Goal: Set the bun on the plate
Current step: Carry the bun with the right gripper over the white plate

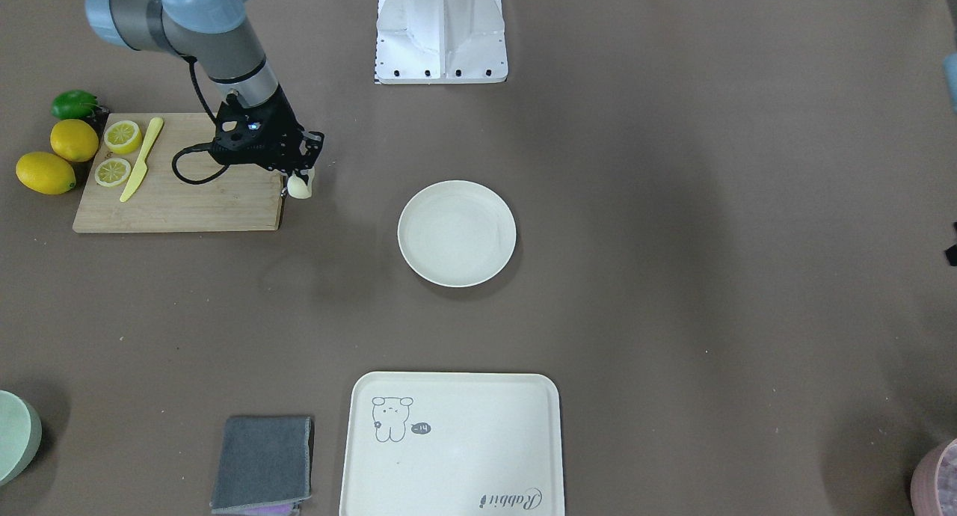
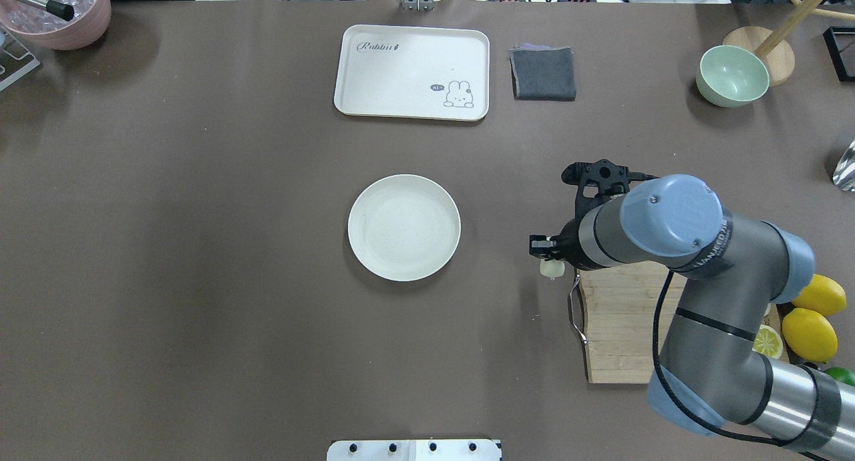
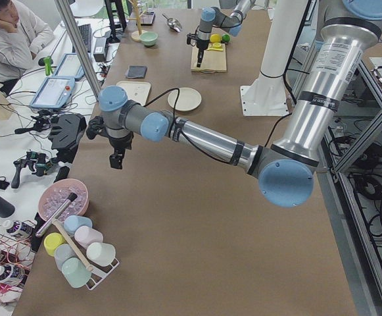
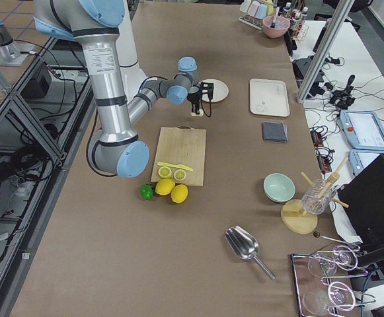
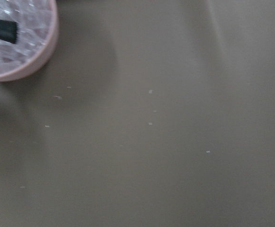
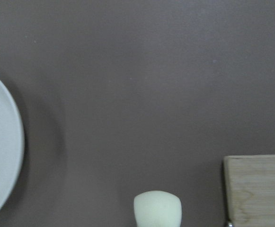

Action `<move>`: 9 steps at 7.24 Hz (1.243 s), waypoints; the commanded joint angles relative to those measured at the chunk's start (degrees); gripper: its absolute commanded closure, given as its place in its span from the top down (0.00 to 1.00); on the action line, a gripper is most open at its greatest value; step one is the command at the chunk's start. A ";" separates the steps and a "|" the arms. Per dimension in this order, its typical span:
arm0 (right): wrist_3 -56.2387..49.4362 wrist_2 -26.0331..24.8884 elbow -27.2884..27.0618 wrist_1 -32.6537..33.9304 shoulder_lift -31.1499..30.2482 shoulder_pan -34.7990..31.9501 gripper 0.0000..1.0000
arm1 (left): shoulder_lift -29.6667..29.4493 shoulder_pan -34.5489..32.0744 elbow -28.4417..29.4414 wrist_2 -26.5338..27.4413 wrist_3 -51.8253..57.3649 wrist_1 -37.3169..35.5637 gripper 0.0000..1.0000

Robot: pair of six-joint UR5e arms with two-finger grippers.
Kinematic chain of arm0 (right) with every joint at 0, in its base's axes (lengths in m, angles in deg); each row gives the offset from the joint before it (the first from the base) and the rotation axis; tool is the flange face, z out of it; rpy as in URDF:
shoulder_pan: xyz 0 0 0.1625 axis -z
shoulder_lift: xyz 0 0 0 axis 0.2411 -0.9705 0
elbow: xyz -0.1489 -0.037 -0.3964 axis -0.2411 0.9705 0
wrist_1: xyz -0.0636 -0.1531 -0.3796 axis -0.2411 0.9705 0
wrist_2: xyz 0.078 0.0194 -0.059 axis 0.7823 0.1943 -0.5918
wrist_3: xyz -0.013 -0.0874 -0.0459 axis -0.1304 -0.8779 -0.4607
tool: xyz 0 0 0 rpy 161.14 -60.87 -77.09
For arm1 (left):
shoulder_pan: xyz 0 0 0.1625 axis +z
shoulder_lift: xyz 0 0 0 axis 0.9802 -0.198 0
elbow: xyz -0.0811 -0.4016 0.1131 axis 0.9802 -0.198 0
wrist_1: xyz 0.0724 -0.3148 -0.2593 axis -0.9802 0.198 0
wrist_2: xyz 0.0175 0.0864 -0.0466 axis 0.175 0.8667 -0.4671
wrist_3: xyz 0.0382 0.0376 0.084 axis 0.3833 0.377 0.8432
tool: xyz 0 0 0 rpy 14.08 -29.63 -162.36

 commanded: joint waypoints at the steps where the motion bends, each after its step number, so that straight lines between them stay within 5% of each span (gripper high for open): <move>1: 5.49 -2.47 6.48 5.80 12.91 1.95 0.16 | 3.87 -7.49 3.35 4.03 10.54 -3.58 0.98; 3: 9.63 -6.07 17.36 8.11 25.32 3.97 0.22 | 7.64 -9.80 3.90 -1.83 9.85 -1.14 0.98; 4: 10.69 -7.31 22.64 7.76 29.72 4.59 0.33 | 7.66 -9.72 4.16 -1.86 9.76 -1.03 0.98; 5: 10.27 -8.54 26.26 7.49 31.86 5.03 0.89 | 7.66 -9.71 4.25 -1.86 9.84 -1.03 0.98; 6: 10.26 -10.81 26.39 7.49 31.97 5.82 1.00 | 7.57 -9.63 4.51 -1.86 9.76 -1.03 0.98; 9: 10.18 -10.92 26.21 6.26 31.88 6.00 1.00 | 7.83 -9.45 4.78 -1.95 9.84 -1.03 0.98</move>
